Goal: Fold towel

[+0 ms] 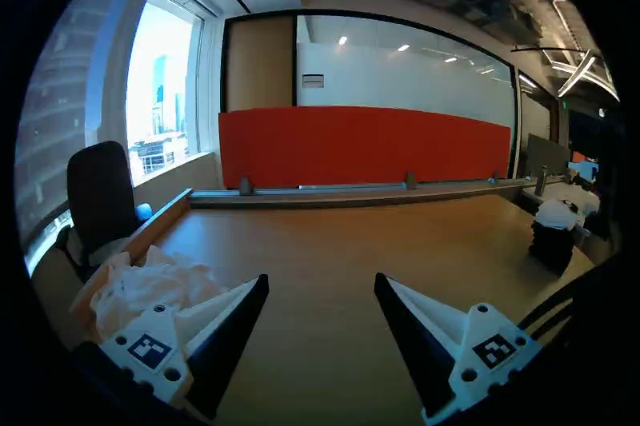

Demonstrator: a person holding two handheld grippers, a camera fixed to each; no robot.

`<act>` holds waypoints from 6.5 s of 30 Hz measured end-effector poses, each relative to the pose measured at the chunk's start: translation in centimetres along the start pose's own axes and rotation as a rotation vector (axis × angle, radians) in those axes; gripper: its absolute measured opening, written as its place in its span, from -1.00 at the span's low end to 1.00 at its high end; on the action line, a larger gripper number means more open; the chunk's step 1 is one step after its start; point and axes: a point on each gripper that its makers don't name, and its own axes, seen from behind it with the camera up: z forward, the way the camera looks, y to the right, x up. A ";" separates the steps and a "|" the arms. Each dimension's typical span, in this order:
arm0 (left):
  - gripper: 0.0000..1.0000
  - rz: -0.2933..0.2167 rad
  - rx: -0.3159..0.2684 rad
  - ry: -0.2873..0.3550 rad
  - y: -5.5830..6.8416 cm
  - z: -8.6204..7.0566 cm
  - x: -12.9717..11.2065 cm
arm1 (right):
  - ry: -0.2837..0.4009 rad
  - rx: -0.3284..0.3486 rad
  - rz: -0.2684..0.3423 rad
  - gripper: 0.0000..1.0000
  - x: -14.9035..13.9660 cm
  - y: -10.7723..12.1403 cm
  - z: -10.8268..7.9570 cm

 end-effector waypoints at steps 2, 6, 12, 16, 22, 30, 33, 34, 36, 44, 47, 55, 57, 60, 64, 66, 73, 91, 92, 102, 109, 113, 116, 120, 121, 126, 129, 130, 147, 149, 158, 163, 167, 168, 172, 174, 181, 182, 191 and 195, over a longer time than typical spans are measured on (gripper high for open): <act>0.97 -0.003 0.012 0.009 -0.3 0.2 0.4 | 0.003 0.009 0.001 1.00 0.1 -0.8 0.1; 0.97 -0.020 0.034 0.026 -1.0 0.6 1.2 | 0.014 0.024 0.002 1.00 0.4 -2.4 0.2; 0.97 -0.040 0.063 0.060 -2.0 1.4 2.8 | 0.024 0.052 -0.009 1.00 1.1 -5.4 0.3; 0.97 -0.046 0.073 0.080 -2.5 2.1 3.8 | 0.027 0.070 -0.012 1.00 1.4 -7.5 0.4; 0.97 -0.052 0.073 0.106 -2.7 3.0 5.1 | 0.032 0.094 0.003 1.00 1.6 -10.6 0.5; 0.97 -0.058 0.069 0.127 -2.7 3.9 6.2 | 0.050 0.112 0.021 1.00 2.0 -13.9 0.5; 0.97 -0.062 0.068 0.131 -2.8 4.1 6.4 | 0.059 0.118 0.033 1.00 2.4 -15.1 0.3; 0.97 -0.063 0.067 0.132 -2.8 4.2 6.4 | 0.060 0.120 0.037 1.00 2.4 -15.5 0.4; 0.97 -0.065 0.065 0.134 -2.8 4.3 6.5 | 0.064 0.126 0.045 1.00 2.5 -16.4 0.4; 0.97 -0.063 0.063 0.142 -2.8 4.6 6.9 | 0.058 0.137 0.059 1.00 1.7 -18.3 0.4; 0.96 -0.066 0.066 0.146 -3.0 4.6 6.9 | 0.049 0.137 0.055 1.00 1.3 -18.4 0.3; 0.97 -0.066 0.073 0.144 -3.4 4.8 6.7 | 0.053 0.130 0.067 1.00 1.6 -18.5 0.3; 0.97 -0.069 0.077 0.145 -3.5 4.8 6.7 | 0.054 0.130 0.068 1.00 1.6 -18.6 0.2; 0.97 -0.083 0.079 0.148 -3.6 4.8 6.3 | 0.050 0.130 0.060 1.00 1.5 -18.8 0.0; 0.97 -0.093 0.078 0.146 -3.7 5.0 5.6 | 0.042 0.129 0.044 1.00 1.0 -19.0 -0.3; 0.97 -0.095 0.078 0.145 -3.8 5.2 5.1 | 0.038 0.129 0.039 1.00 0.7 -19.2 -0.5; 0.97 -0.090 0.076 0.152 -3.7 5.6 3.1 | 0.037 0.134 0.024 1.00 -0.5 -19.8 -0.9; 0.96 -0.052 0.094 0.213 -3.2 6.7 -2.0 | 0.046 0.169 0.015 1.00 -2.5 -21.3 -1.3; 0.96 -0.051 0.097 0.215 -3.2 6.7 -2.4 | 0.046 0.169 0.015 1.00 -2.7 -21.3 -1.3; 0.97 -0.057 0.099 0.231 -2.9 7.1 -5.3 | 0.040 0.165 0.020 1.00 -4.0 -21.3 -1.5; 0.97 -0.055 0.101 0.247 -2.8 7.3 -5.8 | 0.049 0.165 0.009 1.00 -4.2 -21.4 -1.9; 0.97 -0.056 0.094 0.256 -2.6 7.6 -6.0 | 0.052 0.164 0.003 1.00 -4.4 -21.4 -2.2; 0.97 -0.054 0.089 0.262 -2.6 8.0 -6.2 | 0.056 0.161 0.002 1.00 -4.5 -21.3 -2.3; 0.97 -0.045 0.086 0.270 -2.6 8.5 -6.2 | 0.058 0.149 0.001 1.00 -4.7 -20.9 -2.3; 0.97 -0.043 0.085 0.271 -2.6 8.5 -6.2 | 0.059 0.146 0.002 1.00 -4.7 -20.8 -2.4; 0.97 -0.024 0.084 0.278 -2.8 8.8 -6.2 | 0.060 0.134 0.005 1.00 -5.0 -20.2 -2.4; 0.96 -0.014 0.087 0.277 -2.9 8.9 -6.3 | 0.060 0.131 0.009 1.00 -5.4 -19.9 -2.3; 0.97 -0.014 0.088 0.277 -2.9 8.9 -6.3 | 0.060 0.130 0.010 1.00 -5.5 -19.8 -2.3; 0.97 -0.011 0.095 0.276 -3.0 9.0 -6.3 | 0.063 0.125 -0.012 1.00 -7.0 -19.5 -1.4; 0.97 -0.011 0.095 0.276 -3.0 9.0 -6.3 | 0.065 0.125 -0.022 1.00 -7.4 -19.5 -1.2; 0.97 -0.011 0.096 0.277 -3.0 8.9 -6.3 | 0.070 0.117 0.002 1.00 -9.3 -19.3 -0.2; 0.97 -0.011 0.096 0.277 -3.0 8.9 -6.3 | 0.085 0.111 0.026 1.00 -10.4 -18.8 0.5; 0.96 -0.011 0.096 0.277 -3.0 8.9 -6.3 | 0.086 0.116 0.032 1.00 -11.6 -18.5 0.9; 0.96 -0.011 0.096 0.277 -2.9 8.9 -6.3 | 0.085 0.118 0.031 1.00 -12.0 -18.5 1.0; 0.97 -0.011 0.096 0.277 -2.9 8.9 -6.3 | 0.081 0.119 0.021 1.00 -13.5 -18.4 1.2; 0.97 -0.011 0.096 0.277 -3.0 8.9 -6.3 | 0.083 0.117 0.015 1.00 -14.1 -18.4 1.3; 0.96 -0.011 0.096 0.277 -3.0 8.9 -6.3 | 0.072 0.107 0.001 1.00 -16.2 -18.1 1.4; 0.96 -0.011 0.096 0.277 -3.0 8.9 -6.3 | 0.067 0.104 0.002 1.00 -16.5 -18.0 1.4; 0.97 -0.011 0.096 0.277 -3.0 8.9 -6.3 | 0.086 0.106 0.021 1.00 -17.0 -18.0 1.4; 0.97 -0.011 0.096 0.277 -3.0 8.9 -6.3 | 0.089 0.115 0.015 1.00 -16.9 -18.3 1.3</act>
